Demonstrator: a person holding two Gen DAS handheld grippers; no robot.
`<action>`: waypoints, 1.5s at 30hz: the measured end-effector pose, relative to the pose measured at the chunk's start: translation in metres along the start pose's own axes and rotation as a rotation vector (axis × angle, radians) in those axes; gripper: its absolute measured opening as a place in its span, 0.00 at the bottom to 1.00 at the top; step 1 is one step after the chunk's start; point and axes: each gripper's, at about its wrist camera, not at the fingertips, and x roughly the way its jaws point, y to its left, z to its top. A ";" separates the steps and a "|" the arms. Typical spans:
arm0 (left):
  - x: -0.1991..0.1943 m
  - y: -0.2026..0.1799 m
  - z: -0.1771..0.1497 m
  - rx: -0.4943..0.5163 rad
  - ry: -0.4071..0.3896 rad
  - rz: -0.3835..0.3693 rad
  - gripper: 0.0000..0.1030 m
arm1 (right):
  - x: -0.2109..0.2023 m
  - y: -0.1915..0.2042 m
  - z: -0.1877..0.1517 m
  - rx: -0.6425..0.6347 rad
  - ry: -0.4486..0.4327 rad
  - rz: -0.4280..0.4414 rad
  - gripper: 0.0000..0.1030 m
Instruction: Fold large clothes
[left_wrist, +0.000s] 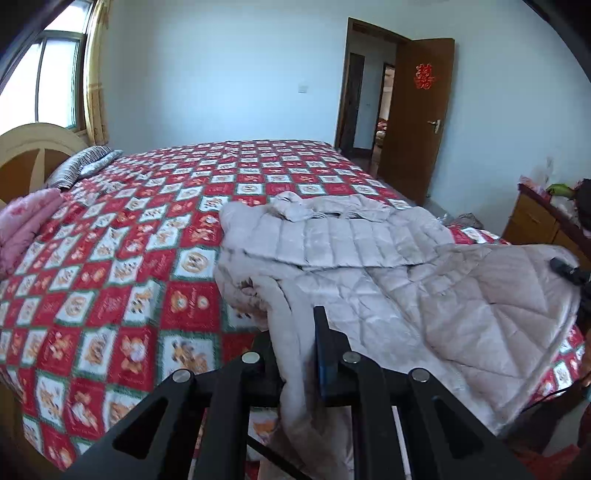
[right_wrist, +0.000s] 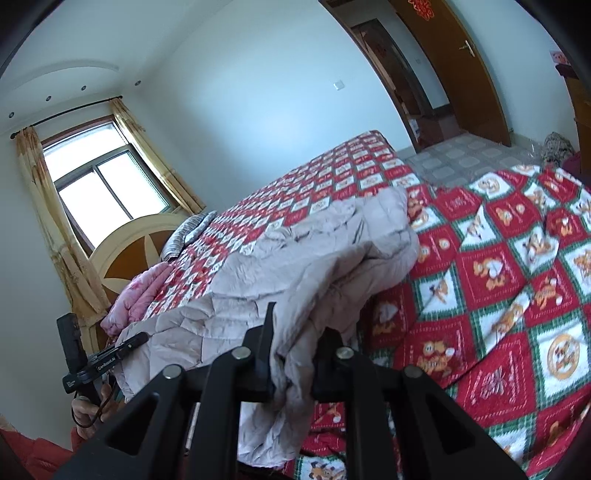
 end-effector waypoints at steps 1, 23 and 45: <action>0.006 0.003 0.008 -0.001 0.005 0.018 0.12 | 0.000 0.000 0.005 -0.002 -0.009 -0.002 0.16; 0.156 0.073 0.175 -0.214 0.069 0.039 0.12 | 0.169 -0.049 0.178 0.117 -0.041 -0.126 0.16; 0.312 0.178 0.165 -0.681 0.281 -0.158 0.35 | 0.337 -0.149 0.158 0.257 0.111 -0.265 0.53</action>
